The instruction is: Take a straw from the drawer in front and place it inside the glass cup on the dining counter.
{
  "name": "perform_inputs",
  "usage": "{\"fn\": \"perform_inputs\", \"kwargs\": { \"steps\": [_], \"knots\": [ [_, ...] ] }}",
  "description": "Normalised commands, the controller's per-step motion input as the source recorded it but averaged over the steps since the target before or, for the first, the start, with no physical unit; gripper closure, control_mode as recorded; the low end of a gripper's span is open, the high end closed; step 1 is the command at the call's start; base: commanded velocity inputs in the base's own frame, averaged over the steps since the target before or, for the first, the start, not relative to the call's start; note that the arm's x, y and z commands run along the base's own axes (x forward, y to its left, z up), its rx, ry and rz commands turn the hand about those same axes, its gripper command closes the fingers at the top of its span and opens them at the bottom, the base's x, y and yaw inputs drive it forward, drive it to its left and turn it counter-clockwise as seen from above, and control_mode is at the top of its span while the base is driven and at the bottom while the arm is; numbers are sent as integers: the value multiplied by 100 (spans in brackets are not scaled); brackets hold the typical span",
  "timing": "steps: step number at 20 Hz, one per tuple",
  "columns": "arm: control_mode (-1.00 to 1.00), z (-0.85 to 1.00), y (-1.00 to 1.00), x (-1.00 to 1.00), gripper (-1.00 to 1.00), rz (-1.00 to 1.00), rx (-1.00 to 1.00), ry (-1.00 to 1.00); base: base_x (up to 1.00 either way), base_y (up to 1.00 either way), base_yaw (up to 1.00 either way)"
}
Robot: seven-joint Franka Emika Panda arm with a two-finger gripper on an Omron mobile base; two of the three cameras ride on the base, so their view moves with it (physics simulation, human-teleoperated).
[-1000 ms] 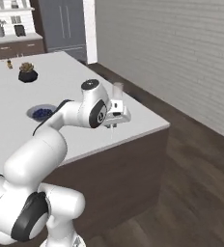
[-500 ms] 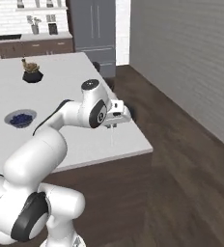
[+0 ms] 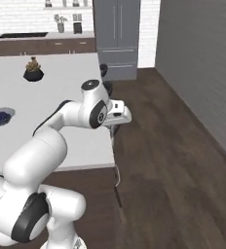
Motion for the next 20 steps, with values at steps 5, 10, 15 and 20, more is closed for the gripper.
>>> {"fn": "perform_inputs", "kwargs": {
  "steps": [5, 10, 15, 20],
  "knots": [
    [100, 0, 0, 0, 100, 0, 0, 0, 30, -96, 47],
    [100, 0, 0, 0, 100, 0, 0, 0, 28, -82, 56],
    [100, 0, 0, 0, 100, 0, 0, 0, 26, -78, 57],
    [100, 0, 0, 0, 100, 0, 0, 0, 27, -75, 56]
  ]
}}
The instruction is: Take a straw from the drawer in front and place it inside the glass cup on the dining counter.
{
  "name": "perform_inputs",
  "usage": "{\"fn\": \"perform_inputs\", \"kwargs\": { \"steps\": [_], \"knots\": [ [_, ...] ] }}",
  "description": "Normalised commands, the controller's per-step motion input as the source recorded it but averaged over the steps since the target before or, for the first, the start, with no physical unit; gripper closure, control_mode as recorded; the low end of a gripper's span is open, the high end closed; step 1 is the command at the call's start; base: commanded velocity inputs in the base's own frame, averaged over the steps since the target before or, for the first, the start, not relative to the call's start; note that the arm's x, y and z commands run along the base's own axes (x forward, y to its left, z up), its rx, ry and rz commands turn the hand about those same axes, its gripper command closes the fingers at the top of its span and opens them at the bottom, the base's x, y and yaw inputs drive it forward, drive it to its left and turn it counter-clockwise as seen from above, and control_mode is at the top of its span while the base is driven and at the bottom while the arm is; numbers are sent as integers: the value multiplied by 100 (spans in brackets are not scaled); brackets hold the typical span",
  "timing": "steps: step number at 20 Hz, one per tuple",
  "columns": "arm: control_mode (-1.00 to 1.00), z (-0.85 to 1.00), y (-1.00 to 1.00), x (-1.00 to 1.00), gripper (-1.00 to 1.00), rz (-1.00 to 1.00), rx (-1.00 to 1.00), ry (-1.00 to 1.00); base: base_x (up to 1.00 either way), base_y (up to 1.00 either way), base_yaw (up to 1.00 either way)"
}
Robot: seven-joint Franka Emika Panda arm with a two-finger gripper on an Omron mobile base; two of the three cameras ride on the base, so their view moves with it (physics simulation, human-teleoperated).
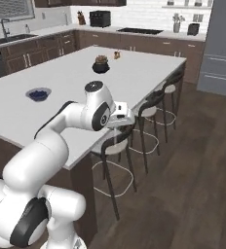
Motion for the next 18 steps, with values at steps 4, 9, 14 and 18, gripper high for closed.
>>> {"fn": "perform_inputs", "kwargs": {
  "steps": [4, 9, 14, 18],
  "knots": [
    [100, 0, 0, 0, 100, 0, 0, 0, 28, -76, 55],
    [100, 0, 0, 0, 100, 0, 0, 0, 29, -79, 55],
    [100, 0, 0, 0, 100, 0, 0, 0, 27, -85, 54],
    [100, 0, 0, 0, 100, 0, 0, 0, 15, -91, 52]
  ]
}}
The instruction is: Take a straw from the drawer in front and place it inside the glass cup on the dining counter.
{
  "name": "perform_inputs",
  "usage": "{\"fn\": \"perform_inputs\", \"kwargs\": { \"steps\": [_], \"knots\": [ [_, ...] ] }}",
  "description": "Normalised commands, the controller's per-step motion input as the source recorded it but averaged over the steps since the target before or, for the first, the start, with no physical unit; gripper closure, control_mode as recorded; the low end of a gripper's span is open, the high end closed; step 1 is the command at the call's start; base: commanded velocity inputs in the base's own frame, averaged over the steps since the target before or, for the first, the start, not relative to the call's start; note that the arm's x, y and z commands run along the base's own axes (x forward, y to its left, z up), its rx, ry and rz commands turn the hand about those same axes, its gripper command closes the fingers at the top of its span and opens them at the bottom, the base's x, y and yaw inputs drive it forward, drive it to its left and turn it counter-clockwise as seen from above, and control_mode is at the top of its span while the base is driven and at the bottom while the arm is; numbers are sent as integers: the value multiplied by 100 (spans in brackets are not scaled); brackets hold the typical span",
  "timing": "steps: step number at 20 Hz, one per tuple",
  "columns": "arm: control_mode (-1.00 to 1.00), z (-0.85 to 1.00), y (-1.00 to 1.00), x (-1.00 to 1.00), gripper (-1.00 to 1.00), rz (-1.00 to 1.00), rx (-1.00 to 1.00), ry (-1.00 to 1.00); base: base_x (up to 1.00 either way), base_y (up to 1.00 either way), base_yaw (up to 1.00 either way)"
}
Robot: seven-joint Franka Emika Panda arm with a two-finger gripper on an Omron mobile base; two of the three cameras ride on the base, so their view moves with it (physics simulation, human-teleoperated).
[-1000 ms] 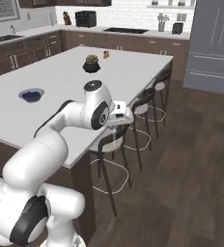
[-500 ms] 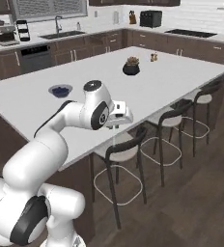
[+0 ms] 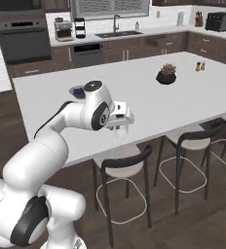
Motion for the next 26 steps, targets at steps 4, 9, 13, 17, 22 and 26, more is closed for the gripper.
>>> {"fn": "perform_inputs", "kwargs": {
  "steps": [4, 9, 13, 17, 22, 26],
  "knots": [
    [100, 0, 0, 0, 100, 0, 0, 0, 12, -91, 51],
    [100, 0, 0, 0, 100, 0, 0, 0, 11, -90, 52],
    [100, 0, 0, 0, 100, 0, 0, 0, 0, -93, 51],
    [100, 0, 0, 0, 100, 0, 0, 0, 8, -85, 47],
    [100, 0, 0, 0, 100, 0, 0, 0, 31, -45, 33],
    [100, 0, 0, 0, 100, 0, 0, 0, 52, -6, 34]
  ]
}}
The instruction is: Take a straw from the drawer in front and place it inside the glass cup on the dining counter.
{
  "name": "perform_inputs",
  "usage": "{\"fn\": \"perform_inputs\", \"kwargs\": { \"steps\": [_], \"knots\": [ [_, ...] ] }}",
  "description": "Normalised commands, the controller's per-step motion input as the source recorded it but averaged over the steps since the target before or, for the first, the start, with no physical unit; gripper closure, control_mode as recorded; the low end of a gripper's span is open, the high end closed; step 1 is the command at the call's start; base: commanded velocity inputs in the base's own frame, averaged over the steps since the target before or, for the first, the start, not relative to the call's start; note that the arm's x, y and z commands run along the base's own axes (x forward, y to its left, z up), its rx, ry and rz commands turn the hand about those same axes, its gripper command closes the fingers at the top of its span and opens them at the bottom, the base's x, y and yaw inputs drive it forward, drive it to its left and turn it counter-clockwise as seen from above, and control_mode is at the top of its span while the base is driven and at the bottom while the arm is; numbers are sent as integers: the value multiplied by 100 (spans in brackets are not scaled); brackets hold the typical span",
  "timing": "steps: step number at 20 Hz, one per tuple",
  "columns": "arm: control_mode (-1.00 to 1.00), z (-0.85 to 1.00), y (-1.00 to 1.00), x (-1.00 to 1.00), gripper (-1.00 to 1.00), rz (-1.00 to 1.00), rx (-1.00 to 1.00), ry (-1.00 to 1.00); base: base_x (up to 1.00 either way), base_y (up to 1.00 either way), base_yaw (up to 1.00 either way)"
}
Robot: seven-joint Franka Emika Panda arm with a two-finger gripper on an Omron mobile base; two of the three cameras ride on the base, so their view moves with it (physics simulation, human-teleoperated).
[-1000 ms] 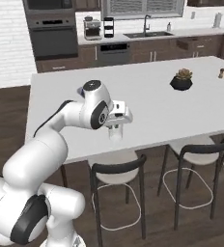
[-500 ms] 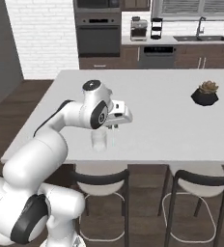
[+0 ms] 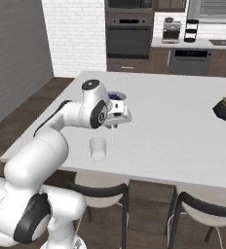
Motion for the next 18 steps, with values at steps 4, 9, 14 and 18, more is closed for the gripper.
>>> {"fn": "perform_inputs", "kwargs": {
  "steps": [4, 9, 14, 18],
  "knots": [
    [100, 0, 0, 0, 100, 0, 0, 0, 69, 0, 34],
    [100, 0, 0, 0, 100, 0, 0, 0, 96, 0, 25],
    [-100, 15, 0, 26, 100, 11, 12, -1, 36, 0, 9],
    [-100, 46, -5, 0, 100, 23, 26, -19, 0, 0, 0]
  ]
}}
